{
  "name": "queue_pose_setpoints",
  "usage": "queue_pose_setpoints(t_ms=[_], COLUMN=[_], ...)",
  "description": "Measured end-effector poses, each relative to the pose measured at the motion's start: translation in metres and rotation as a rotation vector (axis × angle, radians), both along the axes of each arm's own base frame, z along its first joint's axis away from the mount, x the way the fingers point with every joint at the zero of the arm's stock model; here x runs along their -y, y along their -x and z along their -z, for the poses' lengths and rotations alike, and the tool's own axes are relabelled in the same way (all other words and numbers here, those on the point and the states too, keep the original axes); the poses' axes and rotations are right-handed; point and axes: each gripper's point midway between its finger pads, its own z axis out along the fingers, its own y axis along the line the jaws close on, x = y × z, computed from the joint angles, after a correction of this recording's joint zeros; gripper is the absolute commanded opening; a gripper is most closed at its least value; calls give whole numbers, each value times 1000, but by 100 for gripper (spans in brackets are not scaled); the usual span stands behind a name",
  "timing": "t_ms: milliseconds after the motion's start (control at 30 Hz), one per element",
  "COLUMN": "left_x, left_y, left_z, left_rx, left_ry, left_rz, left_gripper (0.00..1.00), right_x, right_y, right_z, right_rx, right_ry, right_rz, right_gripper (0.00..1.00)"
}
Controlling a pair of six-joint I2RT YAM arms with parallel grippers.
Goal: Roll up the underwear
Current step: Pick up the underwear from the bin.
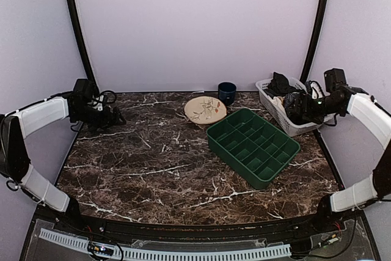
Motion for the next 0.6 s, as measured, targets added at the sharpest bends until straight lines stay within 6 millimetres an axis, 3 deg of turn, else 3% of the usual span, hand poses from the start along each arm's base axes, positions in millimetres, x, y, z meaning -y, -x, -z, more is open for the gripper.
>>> queue_pose_setpoints(t_ms=[333, 600], left_x=[5, 5], left_y=[-4, -5], left_z=[-2, -2], left_rx=[0, -1], left_ry=[17, 24], left_rz=[5, -3], left_gripper=[99, 99], right_x=[34, 57], right_y=[-114, -198], right_z=[-33, -8], right_rx=[103, 102], right_ry=[126, 202], right_rz=[138, 223], right_gripper=[82, 73])
